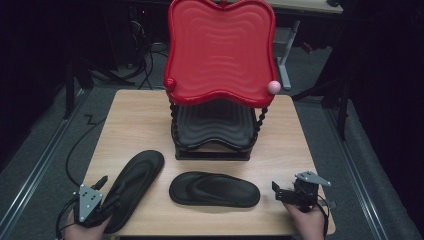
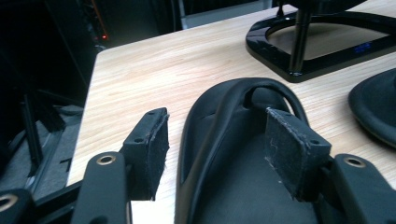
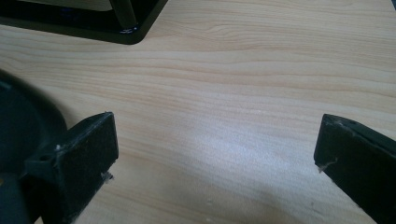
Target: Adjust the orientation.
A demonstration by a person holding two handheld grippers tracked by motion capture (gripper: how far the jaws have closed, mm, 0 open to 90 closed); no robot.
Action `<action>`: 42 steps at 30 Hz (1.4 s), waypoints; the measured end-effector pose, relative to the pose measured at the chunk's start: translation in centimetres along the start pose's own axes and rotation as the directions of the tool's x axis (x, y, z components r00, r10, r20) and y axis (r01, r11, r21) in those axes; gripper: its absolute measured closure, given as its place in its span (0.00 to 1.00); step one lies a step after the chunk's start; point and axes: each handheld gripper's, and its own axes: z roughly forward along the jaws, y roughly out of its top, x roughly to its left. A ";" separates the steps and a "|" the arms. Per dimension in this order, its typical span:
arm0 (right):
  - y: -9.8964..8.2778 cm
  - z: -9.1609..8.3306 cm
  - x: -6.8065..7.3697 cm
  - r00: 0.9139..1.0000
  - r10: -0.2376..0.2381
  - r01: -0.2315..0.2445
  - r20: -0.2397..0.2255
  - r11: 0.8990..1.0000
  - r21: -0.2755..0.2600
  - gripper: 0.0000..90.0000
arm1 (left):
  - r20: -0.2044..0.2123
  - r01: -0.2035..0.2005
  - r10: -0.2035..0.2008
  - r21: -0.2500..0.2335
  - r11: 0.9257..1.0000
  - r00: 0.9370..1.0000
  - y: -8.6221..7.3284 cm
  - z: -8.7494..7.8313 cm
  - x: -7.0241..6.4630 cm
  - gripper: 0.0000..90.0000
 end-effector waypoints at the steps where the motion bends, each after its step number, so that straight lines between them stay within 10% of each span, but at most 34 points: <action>1: -0.1 -0.2 0.0 1.000 0.001 -0.001 -0.003 1.000 -0.006 0.00 | 0.019 0.002 -0.002 -0.003 1.000 1.000 0.1 0.3 -0.1 0.45; 24: -0.6 -0.3 0.2 0.997 -0.020 0.017 -0.075 0.999 -0.041 0.00 | 0.080 -0.042 0.041 0.005 0.999 0.996 0.6 1.5 -0.1 0.42; 42: -0.8 -0.1 0.0 0.996 -0.022 0.020 -0.090 0.999 -0.025 0.04 | 0.125 0.003 -0.024 0.161 0.987 0.992 -1.3 3.5 2.4 0.59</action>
